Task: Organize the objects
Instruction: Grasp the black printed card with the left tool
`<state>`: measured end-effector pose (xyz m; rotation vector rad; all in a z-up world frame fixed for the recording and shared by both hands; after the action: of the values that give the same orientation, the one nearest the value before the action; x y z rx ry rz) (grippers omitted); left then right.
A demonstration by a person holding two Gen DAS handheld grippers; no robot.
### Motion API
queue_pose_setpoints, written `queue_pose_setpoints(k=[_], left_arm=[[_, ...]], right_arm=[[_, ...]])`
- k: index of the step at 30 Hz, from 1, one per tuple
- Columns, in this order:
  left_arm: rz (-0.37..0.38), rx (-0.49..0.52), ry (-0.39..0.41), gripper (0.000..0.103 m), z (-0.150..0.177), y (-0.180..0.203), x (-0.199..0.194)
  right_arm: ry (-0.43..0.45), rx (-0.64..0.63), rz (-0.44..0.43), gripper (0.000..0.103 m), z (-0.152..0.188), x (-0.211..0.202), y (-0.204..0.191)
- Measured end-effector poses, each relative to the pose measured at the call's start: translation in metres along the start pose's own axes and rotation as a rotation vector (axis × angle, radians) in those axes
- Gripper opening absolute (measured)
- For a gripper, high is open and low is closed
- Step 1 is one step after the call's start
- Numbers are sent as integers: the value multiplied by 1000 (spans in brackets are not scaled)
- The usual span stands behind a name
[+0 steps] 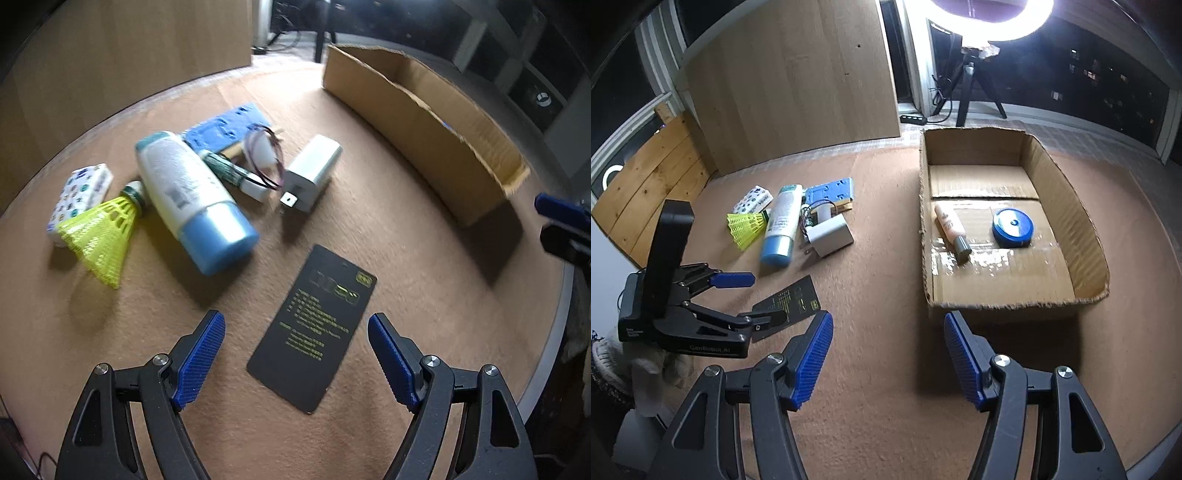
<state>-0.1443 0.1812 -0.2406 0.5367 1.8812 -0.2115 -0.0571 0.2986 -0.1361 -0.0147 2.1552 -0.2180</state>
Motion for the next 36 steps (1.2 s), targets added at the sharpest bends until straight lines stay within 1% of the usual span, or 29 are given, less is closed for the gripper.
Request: queue_pose_setpoints(k=[4,8,10,13,15,16,18,28,32,36], left_arm=[[-9,44,-21,83,4,4,8],[-35,89,-20,82,4,7,10],[-44,120,-19,80,3,10,10],[-34,134,-20,71,3,13,7],[-30,141,-19,60,4,16,5],[-27,146,-17,58,4,18,3],[-34,149,-14,58,5,19,2],[1,79,-13,57,10,18,-8],[-3,71,8,57,1,21,-15],[-6,73,43,57,-16,27,-29]], right_arm=[[-2,28,16,59,5,-3,6],[-2,46,31,59,8,-7,11],[-2,57,36,59,9,-8,13],[-4,72,39,59,10,-9,15],[-6,79,41,59,11,-8,17],[-6,80,41,59,12,-8,17],[-7,81,41,59,12,-8,17],[-6,87,40,59,13,-8,17],[-9,90,42,59,16,-8,20],[-9,94,49,59,18,-12,27]])
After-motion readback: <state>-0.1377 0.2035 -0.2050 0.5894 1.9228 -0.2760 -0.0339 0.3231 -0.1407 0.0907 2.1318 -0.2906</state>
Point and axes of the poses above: each gripper's, at about its wrist camera, not at the fingertips, and x roughly the way its jaws point, y to its right, z to its underside, the point moved 10 cm from there along x, roughly the way its jaws point, and after that the axes turned 1 degree about z, right-handed, at the moved point
